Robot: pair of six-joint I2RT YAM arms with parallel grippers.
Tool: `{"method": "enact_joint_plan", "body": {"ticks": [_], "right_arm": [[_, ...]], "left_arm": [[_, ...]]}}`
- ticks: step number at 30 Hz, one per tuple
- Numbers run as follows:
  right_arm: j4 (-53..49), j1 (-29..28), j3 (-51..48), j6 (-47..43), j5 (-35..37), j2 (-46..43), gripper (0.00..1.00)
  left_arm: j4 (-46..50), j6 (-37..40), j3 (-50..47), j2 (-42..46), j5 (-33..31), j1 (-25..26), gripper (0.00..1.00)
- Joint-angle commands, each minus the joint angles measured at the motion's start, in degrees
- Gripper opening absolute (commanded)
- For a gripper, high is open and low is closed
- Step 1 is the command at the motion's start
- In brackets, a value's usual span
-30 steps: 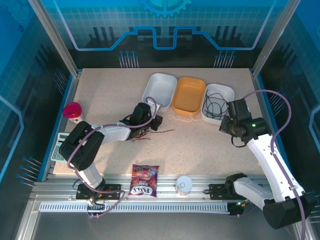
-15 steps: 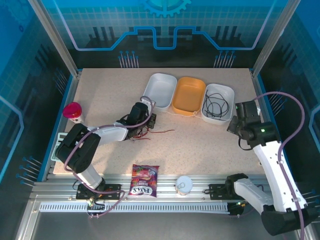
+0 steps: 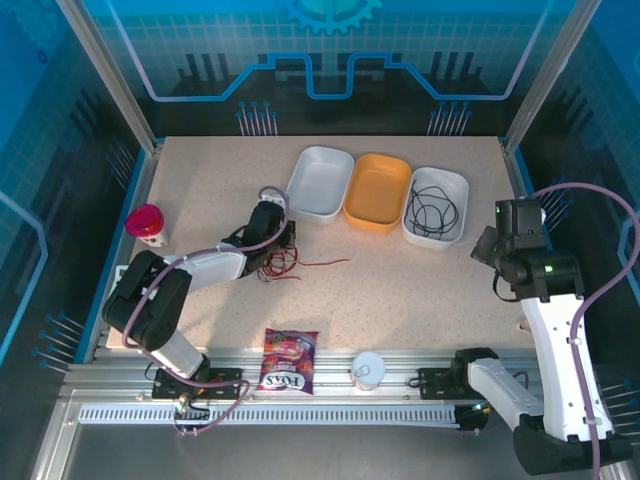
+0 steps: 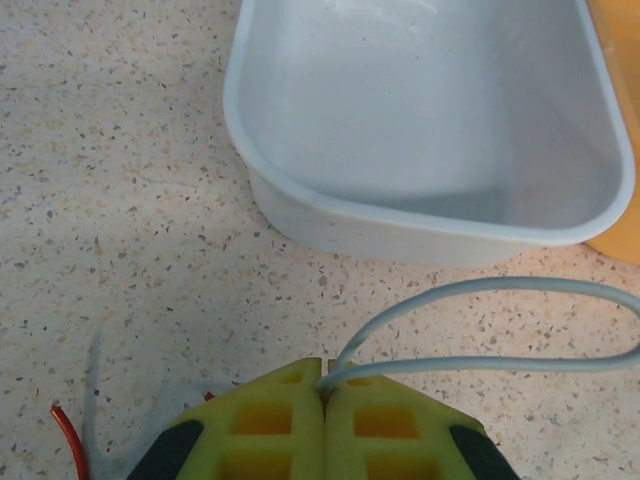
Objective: Untangle the cables
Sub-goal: Untie the cables at the center of the table, then place the cable in the container.
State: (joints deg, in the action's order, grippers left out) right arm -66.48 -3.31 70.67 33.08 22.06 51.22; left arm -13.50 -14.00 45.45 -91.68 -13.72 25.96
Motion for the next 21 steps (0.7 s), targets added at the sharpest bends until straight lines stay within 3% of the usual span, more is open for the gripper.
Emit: {"method": "enact_joint_plan", "body": {"ticks": [1,7,15,21], "right_arm": [[-0.3,0.2,1.73,-1.64,-6.43,1.02,0.0],[4.1,-4.07,2.19,-1.44,-11.19,2.88,0.0],[7.16,-16.38,10.9,-2.37,-4.44,10.72,0.0],[9.65,-20.78,19.28,-5.38,-1.34,19.14,0.0]], "left_arm": [[1.63,-1.59,-0.29,2.12,0.96,-0.38,0.0],[2.83,-1.99,-0.63,4.55,5.98,-0.38,0.0],[2.77,-3.51,-2.83,10.55,10.52,-0.38,0.0],[3.13,-4.45,-3.54,13.07,12.23,-0.38,0.0]]}}
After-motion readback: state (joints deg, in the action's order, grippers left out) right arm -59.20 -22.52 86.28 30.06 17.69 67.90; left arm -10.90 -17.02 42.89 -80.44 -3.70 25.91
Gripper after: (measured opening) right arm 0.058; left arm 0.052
